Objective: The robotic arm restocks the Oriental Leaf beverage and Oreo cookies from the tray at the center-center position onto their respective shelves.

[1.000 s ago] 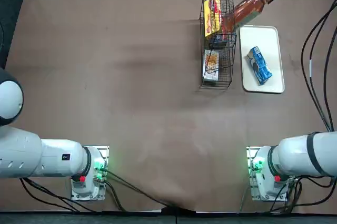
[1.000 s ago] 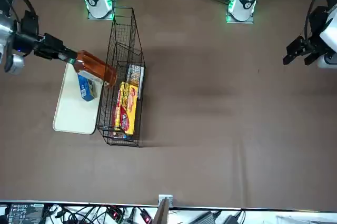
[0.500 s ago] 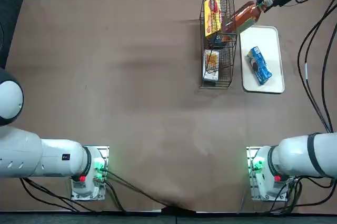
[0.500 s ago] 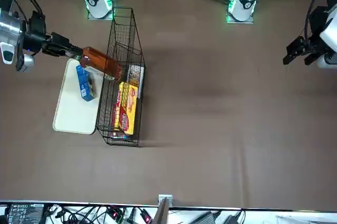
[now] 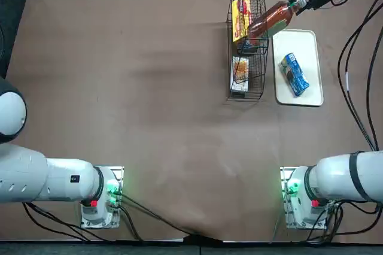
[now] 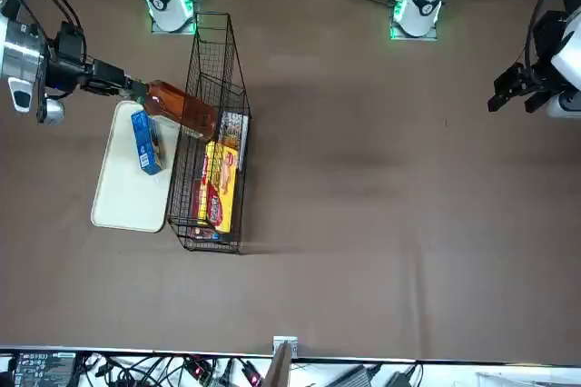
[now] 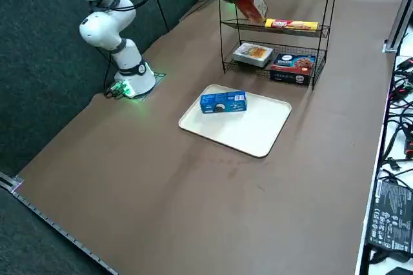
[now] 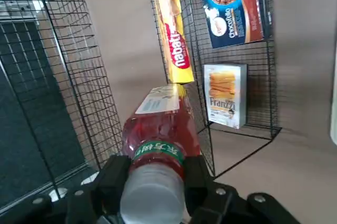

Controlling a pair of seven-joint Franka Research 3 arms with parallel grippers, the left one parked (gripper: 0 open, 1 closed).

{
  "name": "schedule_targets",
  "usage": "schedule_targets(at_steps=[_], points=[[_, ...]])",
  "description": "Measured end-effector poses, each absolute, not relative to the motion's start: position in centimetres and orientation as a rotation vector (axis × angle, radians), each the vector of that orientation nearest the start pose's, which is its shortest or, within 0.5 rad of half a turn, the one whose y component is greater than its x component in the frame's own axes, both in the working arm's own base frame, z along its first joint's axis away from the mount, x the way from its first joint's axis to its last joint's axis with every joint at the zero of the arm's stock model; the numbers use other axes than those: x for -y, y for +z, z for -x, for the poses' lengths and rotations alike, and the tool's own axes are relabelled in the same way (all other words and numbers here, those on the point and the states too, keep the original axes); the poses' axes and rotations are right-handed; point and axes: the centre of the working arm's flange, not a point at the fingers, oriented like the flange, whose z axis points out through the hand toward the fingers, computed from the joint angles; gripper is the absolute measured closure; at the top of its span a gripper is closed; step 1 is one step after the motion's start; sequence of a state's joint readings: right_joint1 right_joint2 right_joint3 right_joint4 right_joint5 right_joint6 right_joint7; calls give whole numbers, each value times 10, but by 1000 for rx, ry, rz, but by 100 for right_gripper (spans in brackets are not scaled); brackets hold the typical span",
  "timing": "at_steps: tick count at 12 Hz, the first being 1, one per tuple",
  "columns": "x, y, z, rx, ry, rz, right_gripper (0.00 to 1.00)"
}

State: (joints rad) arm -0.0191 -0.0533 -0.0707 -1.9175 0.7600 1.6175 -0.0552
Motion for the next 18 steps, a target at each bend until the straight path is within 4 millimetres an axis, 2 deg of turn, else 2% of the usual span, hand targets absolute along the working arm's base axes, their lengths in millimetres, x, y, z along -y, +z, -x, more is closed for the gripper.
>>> schedule_targets(at_steps=[7,12,14,18], points=[[-52,508,-533,-168,275,2342,42],[-65,496,-531,-154,313,2343,42],[-71,483,-527,-162,336,2345,42],[-78,468,-524,-173,347,2352,42]])
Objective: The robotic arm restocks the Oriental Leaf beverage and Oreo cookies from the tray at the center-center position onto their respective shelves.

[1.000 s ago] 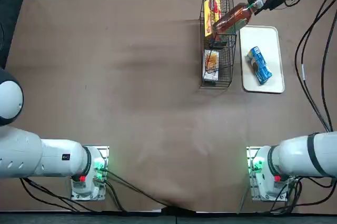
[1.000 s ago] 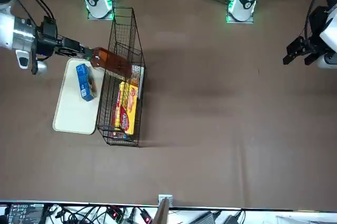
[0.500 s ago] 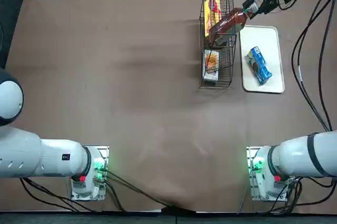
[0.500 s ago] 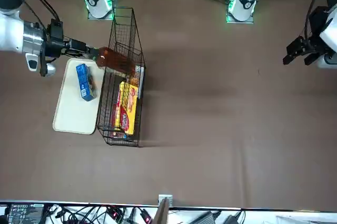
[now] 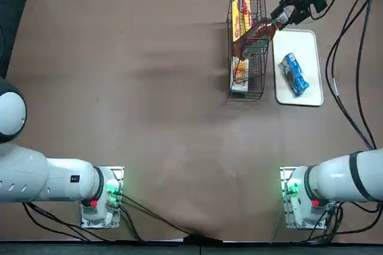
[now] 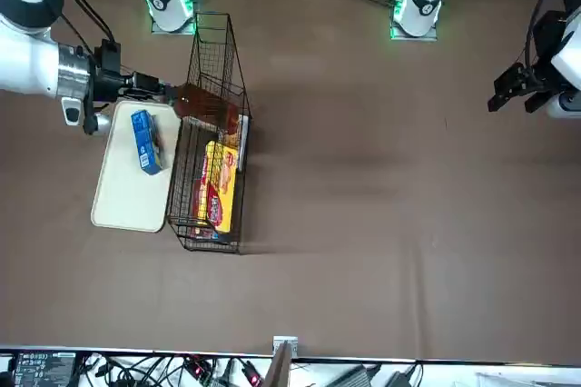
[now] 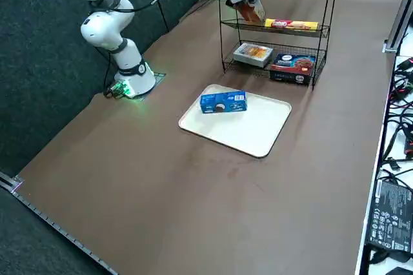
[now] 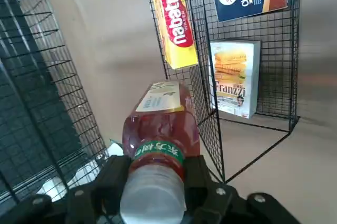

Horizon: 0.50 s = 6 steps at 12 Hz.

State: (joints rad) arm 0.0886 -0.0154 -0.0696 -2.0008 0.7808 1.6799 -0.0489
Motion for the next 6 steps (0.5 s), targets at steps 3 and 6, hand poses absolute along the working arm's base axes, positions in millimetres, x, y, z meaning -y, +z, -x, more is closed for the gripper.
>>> schedule_targets(at_steps=[3,6], points=[[-80,462,-523,-177,361,2351,42],[-85,461,-523,-168,367,2351,42]])
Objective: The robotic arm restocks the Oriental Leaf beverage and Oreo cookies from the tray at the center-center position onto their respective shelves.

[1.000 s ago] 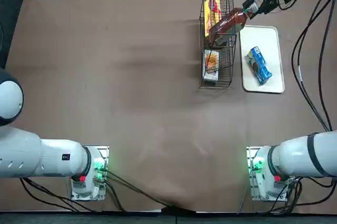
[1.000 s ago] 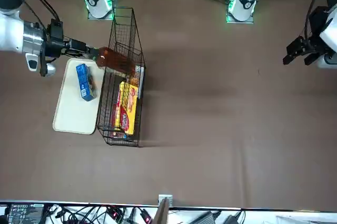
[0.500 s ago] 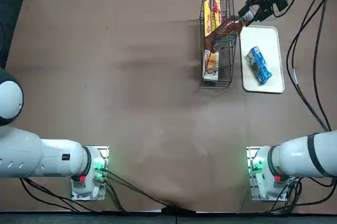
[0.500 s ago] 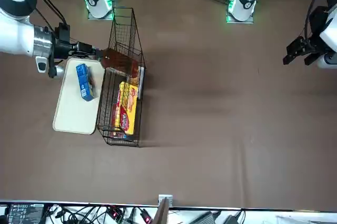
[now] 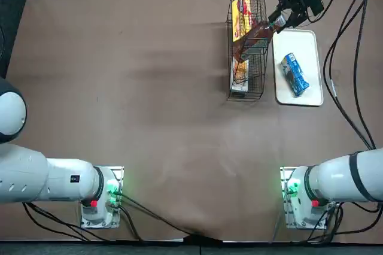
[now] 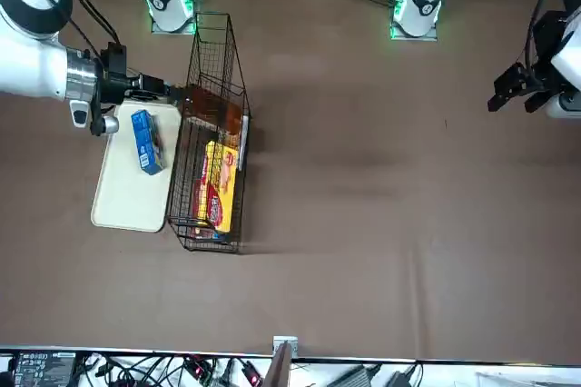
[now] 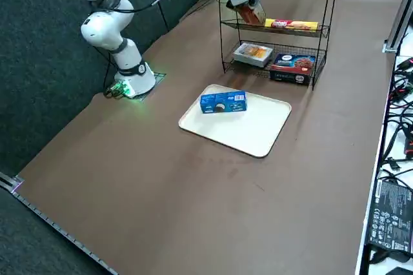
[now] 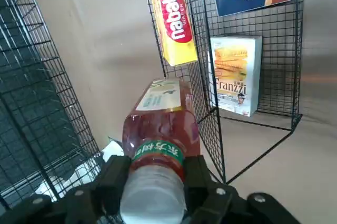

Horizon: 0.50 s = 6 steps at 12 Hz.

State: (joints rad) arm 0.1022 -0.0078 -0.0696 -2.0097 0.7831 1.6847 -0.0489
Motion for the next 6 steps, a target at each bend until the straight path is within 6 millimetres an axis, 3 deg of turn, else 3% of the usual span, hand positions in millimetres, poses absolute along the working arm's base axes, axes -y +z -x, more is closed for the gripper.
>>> schedule_targets(at_steps=[6], points=[[-98,447,-519,-169,370,2364,42]])
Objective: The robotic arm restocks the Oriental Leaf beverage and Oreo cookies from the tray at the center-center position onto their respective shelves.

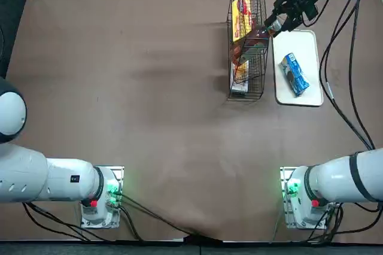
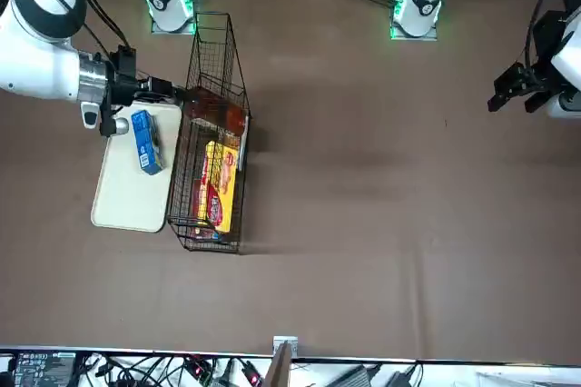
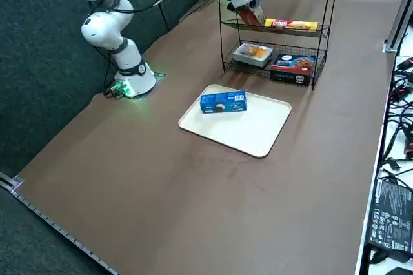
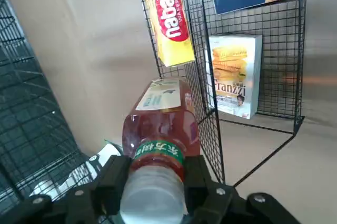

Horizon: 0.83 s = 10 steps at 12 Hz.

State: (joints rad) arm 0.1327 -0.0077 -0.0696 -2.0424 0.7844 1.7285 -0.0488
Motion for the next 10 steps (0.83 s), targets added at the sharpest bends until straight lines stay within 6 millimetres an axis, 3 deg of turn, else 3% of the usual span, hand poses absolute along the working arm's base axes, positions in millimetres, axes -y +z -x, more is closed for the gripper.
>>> schedule_targets(at_steps=[10], points=[[-101,444,-518,-180,354,2361,39]])
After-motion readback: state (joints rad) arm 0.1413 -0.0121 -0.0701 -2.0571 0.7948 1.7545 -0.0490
